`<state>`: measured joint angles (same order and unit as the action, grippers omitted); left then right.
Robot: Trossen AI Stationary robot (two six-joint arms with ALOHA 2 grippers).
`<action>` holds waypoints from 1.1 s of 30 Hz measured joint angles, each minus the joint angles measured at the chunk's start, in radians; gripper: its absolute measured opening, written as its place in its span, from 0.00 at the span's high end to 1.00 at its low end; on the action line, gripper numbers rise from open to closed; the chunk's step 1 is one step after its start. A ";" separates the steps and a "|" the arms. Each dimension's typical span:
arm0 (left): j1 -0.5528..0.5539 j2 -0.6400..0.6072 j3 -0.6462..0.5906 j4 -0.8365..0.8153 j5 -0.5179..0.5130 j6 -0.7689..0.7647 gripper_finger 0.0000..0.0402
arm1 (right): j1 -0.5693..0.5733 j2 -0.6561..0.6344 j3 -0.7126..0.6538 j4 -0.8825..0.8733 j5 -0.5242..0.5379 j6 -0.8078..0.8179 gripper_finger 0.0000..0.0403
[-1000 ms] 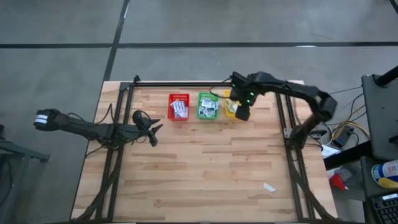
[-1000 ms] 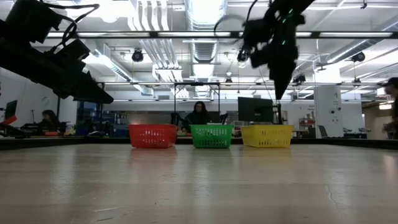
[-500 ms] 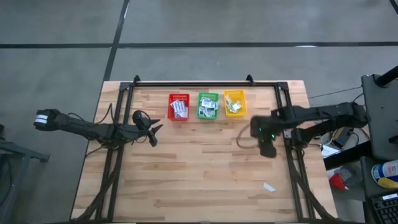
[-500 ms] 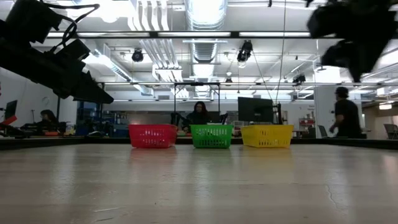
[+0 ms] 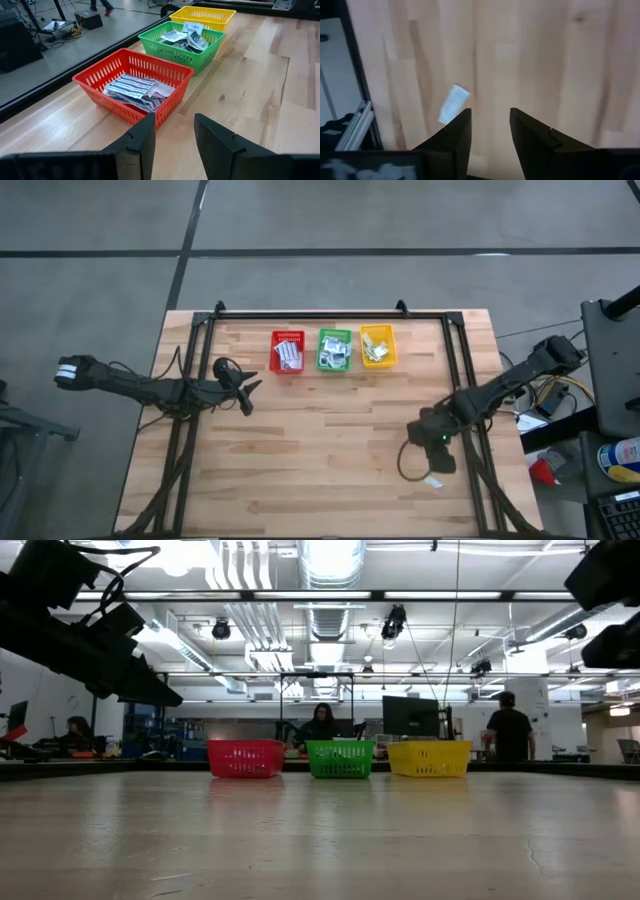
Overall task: Pick & Place First Aid Supplies
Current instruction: Put the green bandage into the yellow basket
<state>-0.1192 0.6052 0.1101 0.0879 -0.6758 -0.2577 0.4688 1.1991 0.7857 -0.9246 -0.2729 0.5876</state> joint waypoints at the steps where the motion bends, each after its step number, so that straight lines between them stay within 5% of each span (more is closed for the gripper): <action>1: 0.000 0.000 0.000 0.000 0.000 0.000 0.67 | 0.020 0.013 0.000 0.016 0.000 0.017 0.68; 20: 0.000 0.000 0.000 0.001 -0.004 -0.004 0.67 | 0.281 0.276 0.000 0.229 0.003 0.226 0.68; 33: 0.000 0.000 0.000 0.001 -0.002 -0.004 0.67 | 0.306 0.387 0.000 0.281 0.054 0.263 0.74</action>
<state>-0.1194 0.6052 0.1099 0.0891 -0.6783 -0.2619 0.7750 1.5864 0.7853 -0.6437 -0.2191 0.8502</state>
